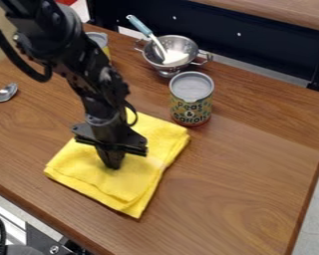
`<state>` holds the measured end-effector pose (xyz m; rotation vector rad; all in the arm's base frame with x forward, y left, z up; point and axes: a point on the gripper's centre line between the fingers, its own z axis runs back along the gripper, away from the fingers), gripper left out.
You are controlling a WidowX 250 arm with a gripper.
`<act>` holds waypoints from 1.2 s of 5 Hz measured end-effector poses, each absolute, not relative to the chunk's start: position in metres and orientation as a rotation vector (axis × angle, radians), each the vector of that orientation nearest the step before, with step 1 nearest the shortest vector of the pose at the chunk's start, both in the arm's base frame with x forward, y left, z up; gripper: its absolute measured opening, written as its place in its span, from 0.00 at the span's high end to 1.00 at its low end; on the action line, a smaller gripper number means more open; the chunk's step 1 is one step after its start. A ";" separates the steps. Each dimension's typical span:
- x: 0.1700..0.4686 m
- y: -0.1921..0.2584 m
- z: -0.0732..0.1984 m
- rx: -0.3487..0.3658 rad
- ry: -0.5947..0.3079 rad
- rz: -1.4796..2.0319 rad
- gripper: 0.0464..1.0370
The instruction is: Move the yellow cloth to the right side of the table
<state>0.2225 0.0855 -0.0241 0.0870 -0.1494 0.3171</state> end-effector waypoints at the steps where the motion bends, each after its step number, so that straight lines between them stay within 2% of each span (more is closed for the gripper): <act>1: 0.221 0.103 -0.025 0.093 -0.120 0.323 0.99; 4: 0.226 0.160 -0.024 0.149 -0.121 0.340 0.99; 6: 0.228 0.176 -0.024 0.155 -0.124 0.326 0.99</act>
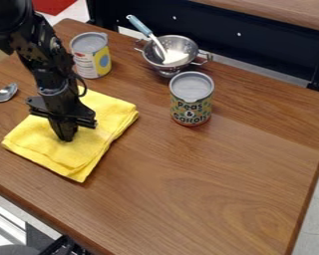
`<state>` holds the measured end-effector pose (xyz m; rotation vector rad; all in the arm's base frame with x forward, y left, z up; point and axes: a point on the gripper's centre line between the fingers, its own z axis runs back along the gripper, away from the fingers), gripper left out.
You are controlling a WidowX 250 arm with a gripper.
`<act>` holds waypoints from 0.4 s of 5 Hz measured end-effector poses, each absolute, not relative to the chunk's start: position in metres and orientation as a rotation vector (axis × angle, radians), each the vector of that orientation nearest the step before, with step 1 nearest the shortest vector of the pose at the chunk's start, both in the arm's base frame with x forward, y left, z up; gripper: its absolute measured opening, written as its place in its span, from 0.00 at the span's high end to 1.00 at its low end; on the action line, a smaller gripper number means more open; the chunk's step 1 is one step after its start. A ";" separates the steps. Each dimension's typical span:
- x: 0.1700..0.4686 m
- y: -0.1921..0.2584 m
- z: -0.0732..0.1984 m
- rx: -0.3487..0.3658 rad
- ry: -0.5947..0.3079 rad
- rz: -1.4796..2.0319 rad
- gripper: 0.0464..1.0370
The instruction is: Move the yellow cloth to the right side of the table
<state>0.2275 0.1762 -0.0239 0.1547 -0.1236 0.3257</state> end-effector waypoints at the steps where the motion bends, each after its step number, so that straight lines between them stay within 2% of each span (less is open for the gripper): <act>1: 0.228 0.176 -0.023 0.133 -0.109 0.313 0.99; 2: 0.230 0.176 -0.020 0.107 -0.089 0.325 0.99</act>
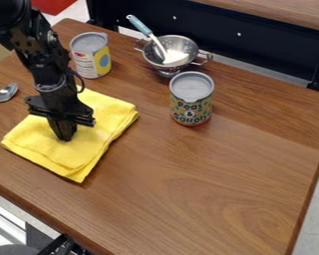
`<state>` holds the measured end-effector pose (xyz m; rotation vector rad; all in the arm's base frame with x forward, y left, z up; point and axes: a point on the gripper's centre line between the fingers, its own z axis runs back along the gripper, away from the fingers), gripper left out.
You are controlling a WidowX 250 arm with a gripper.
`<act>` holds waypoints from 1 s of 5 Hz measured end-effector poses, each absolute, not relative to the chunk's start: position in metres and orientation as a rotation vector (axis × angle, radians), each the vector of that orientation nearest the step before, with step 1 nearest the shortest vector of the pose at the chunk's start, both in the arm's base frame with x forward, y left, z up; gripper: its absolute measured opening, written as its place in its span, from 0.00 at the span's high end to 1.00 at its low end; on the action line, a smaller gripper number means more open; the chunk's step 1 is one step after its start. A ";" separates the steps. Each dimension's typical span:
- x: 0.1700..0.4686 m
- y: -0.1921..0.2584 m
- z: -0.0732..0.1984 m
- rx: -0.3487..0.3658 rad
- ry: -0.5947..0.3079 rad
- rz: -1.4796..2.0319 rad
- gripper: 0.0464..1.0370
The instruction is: Move the yellow cloth to the right side of the table
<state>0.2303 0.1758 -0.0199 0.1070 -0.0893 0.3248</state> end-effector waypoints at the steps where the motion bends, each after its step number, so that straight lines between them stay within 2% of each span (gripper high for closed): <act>1: 0.230 0.173 -0.018 0.085 -0.068 0.325 0.99; 5: 0.255 0.156 -0.013 0.062 -0.115 0.360 0.99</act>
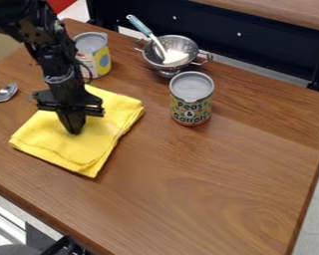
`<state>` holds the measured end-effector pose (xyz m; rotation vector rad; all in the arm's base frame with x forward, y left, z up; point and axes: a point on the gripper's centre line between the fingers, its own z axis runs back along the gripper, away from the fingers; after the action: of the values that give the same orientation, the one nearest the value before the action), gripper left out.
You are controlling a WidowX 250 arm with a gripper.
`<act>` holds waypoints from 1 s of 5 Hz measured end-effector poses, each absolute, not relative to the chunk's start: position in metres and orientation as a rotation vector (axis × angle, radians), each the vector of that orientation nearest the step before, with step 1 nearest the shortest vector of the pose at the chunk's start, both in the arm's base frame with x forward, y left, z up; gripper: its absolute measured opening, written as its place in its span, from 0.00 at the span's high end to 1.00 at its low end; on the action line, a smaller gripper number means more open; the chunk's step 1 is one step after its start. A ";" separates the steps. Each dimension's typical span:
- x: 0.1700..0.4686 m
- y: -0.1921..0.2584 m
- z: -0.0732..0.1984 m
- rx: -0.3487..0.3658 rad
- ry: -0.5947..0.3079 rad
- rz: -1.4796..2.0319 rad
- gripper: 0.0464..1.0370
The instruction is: Move the yellow cloth to the right side of the table
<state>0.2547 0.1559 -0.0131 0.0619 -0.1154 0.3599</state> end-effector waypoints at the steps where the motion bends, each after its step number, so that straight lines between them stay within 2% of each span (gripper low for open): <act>1: 0.255 0.154 -0.014 0.053 -0.118 0.358 0.99; 2: 0.255 0.156 -0.009 0.039 -0.089 0.363 0.98; 3: 0.257 0.160 0.005 0.066 -0.126 0.385 0.85; 4: 0.255 0.163 0.009 0.064 -0.127 0.531 0.61; 5: 0.255 0.172 0.026 0.085 -0.051 0.712 0.34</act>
<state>0.2553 0.1723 0.0260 0.0849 -0.0507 0.7122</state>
